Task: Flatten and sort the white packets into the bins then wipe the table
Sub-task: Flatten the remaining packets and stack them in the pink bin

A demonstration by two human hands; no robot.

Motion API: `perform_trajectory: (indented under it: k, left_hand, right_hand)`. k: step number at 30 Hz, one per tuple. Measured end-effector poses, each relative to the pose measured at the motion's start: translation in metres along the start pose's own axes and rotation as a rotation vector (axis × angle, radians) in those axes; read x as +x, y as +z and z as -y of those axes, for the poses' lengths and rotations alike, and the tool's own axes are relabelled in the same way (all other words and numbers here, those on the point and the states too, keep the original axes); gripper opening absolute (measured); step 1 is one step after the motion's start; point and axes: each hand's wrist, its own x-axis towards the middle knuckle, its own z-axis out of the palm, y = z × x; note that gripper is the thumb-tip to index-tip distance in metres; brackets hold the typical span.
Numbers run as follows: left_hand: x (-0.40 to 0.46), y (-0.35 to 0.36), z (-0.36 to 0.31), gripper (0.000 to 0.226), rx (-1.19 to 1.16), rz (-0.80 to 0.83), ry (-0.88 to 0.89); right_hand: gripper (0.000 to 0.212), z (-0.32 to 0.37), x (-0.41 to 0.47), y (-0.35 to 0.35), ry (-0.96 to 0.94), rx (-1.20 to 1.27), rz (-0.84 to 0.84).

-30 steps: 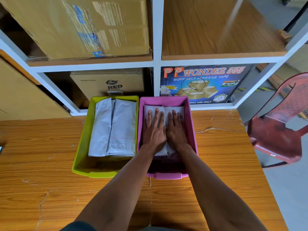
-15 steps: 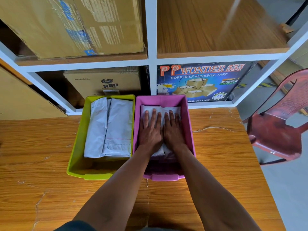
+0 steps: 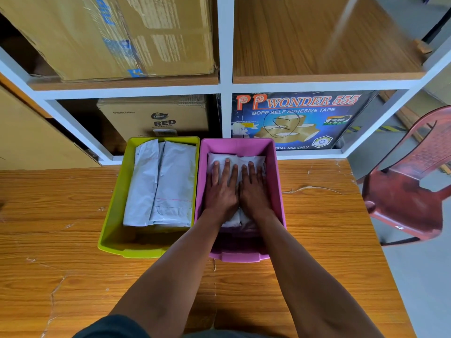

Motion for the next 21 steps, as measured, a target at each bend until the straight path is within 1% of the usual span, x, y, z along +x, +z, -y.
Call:
perform_trajectory:
  k: [3, 4, 6, 8, 9, 12, 14, 17, 21]
  left_hand:
    - [0.004, -0.015, -0.005, 0.083, -0.022, 0.069, -0.027]
    - [0.003, -0.023, -0.008, 0.081, -0.043, 0.071, -0.034]
    - [0.002, -0.041, -0.013, 0.074, -0.088, 0.046, -0.035]
    - [-0.001, -0.060, -0.018, 0.066, -0.113, -0.032, -0.022]
    - [-0.005, -0.070, -0.020, 0.061, -0.120, -0.095, -0.013]
    - [-0.018, -0.095, -0.019, 0.047, -0.184, -0.298, 0.005]
    - [-0.031, -0.110, -0.012, 0.042, -0.210, -0.328, -0.050]
    - [-0.058, -0.121, 0.009, 0.042, -0.183, -0.351, -0.150]
    - [-0.109, -0.124, 0.052, 0.043, -0.091, -0.435, -0.223]
  right_hand:
    - [0.077, 0.001, 0.001, -0.009, -0.001, 0.005, 0.031]
    - [0.074, 0.002, 0.000, -0.014, -0.008, -0.003, 0.034]
    - [0.070, 0.003, -0.002, -0.022, -0.032, -0.018, 0.034]
    - [0.072, 0.009, -0.008, -0.035, -0.051, -0.012, -0.016]
    - [0.069, 0.015, -0.013, -0.044, -0.073, 0.012, -0.061]
    - [0.050, 0.038, -0.035, -0.077, -0.081, 0.180, -0.192]
    - [0.036, 0.057, -0.046, -0.094, -0.062, 0.220, -0.249]
    - [0.025, 0.089, -0.057, -0.096, -0.119, 0.202, -0.319]
    - [0.028, 0.133, -0.072, -0.088, -0.205, 0.180, -0.322]
